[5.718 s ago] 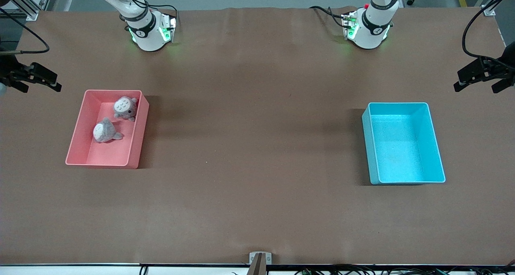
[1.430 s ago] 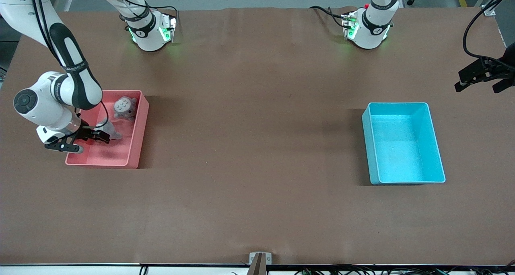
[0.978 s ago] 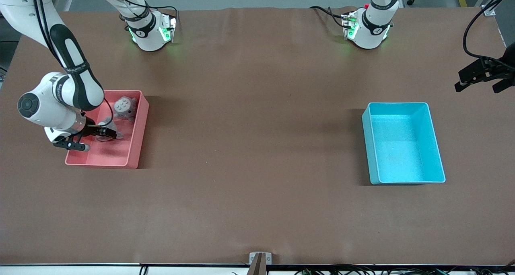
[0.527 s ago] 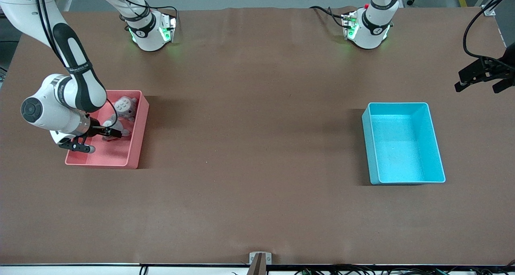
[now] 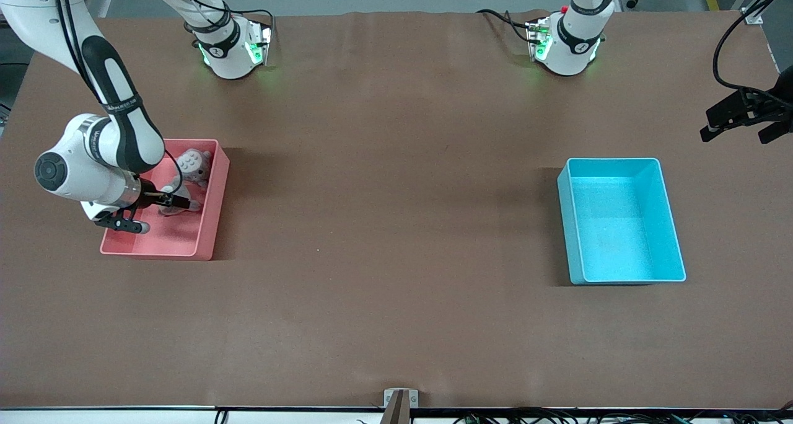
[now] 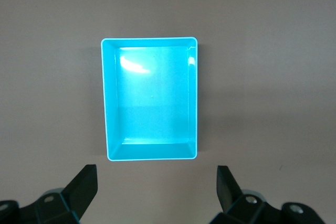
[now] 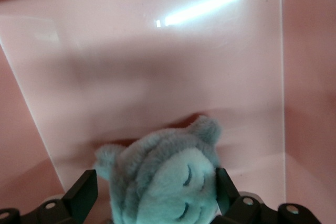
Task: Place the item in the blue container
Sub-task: 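Lower the right gripper and close it on the grey plush, then lift the plush out of the pink tray toward the table middle, then set the plush on the table with the right gripper while the left gripper approaches, then grasp the plush with the left gripper while the right gripper grasps the second plush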
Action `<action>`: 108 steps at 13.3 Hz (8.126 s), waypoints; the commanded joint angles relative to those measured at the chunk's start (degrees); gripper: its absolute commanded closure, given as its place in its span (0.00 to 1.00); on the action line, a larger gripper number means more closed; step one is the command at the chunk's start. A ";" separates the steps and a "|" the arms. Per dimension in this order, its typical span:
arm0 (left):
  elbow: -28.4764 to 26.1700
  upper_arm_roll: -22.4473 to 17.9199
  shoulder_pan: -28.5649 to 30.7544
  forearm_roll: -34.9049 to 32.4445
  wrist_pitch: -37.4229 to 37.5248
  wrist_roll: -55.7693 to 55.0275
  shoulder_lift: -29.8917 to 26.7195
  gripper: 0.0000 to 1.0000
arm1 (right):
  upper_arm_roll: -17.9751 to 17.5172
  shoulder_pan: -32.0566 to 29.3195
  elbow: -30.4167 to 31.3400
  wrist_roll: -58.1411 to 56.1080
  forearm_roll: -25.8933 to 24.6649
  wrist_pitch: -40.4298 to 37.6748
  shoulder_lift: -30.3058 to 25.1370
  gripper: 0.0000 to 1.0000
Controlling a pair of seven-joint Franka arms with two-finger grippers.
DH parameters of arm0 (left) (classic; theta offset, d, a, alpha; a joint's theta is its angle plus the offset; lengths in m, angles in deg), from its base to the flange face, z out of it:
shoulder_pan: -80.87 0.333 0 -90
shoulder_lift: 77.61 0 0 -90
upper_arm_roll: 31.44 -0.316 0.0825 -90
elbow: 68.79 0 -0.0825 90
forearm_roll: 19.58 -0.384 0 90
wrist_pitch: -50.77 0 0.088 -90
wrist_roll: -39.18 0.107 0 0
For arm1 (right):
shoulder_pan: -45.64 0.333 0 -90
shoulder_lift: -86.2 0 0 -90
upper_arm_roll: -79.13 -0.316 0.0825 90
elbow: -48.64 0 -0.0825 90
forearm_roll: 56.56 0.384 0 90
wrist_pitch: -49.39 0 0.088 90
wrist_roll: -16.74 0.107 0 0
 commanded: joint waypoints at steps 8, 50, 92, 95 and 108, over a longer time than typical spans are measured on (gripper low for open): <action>-0.68 0.10 -0.01 -1.18 0.02 -0.13 -0.94 0.00 | 0.02 -0.27 0.86 0.57 0.58 -0.25 0.10 0.01; -0.60 0.10 -0.01 -1.18 -0.07 -0.13 -0.94 0.00 | -0.25 14.74 -28.67 32.88 5.84 -37.87 -1.40 0.88; -1.21 1.94 -13.18 4.09 -6.12 -14.54 14.96 0.00 | 0.19 40.10 -31.40 57.92 -3.38 -15.77 8.11 0.00; -1.30 1.94 -19.67 4.09 -10.60 -23.04 17.86 0.00 | 0.19 32.37 -29.64 43.07 -3.38 -27.11 1.88 0.00; -0.68 1.86 -42.62 3.83 -45.57 -35.64 37.62 0.00 | 0.37 9.24 -7.24 7.35 -3.91 -26.98 -17.48 0.00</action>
